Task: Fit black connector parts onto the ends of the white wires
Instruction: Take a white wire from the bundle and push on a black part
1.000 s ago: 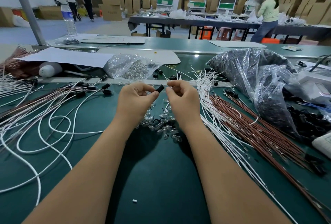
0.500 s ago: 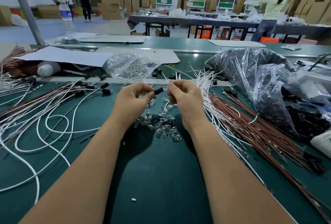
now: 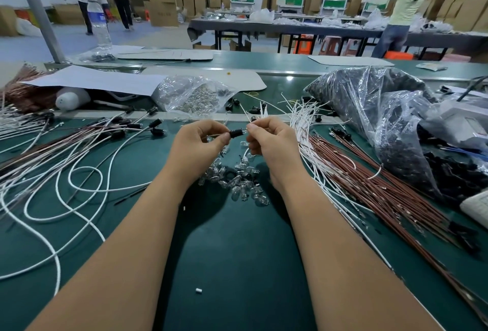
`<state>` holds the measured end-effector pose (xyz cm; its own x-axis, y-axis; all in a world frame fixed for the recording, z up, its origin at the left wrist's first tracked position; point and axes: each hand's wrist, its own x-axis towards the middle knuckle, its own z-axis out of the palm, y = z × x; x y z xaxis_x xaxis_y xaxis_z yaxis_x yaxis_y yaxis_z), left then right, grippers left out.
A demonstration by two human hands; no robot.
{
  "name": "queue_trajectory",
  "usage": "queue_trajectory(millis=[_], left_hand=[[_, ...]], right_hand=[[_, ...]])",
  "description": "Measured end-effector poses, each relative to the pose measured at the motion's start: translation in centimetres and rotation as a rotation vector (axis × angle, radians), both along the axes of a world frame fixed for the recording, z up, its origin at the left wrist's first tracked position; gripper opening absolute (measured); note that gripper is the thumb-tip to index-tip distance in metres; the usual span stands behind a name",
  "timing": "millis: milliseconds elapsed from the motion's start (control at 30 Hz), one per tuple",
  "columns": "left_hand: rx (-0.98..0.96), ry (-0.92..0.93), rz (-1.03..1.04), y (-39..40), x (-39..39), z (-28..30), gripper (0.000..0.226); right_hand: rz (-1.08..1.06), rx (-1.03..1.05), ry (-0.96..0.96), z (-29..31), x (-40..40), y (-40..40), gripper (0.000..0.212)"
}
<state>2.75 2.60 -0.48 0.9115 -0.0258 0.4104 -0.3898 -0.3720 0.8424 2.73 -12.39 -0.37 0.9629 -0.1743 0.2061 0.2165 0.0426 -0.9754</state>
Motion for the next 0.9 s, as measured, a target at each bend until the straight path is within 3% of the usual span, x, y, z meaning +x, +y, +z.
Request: queue_trajectory(millis=[133,533,900], left_hand=[[-0.050,0.031,-0.032,0.01,0.08,0.01,0.017],[0.056,0.049,0.014,0.18,0.43,-0.44,0.007],[-0.008,0.029,-0.017,0.19,0.25,-0.26,0.005]], right_hand=[[-0.008,0.019,0.019,-0.14,0.18,0.02,0.012],[0.015,-0.028,0.026,-0.35,0.20,0.14,0.018],[0.032,-0.024,0.040,-0.62,0.19,0.49,0.019]])
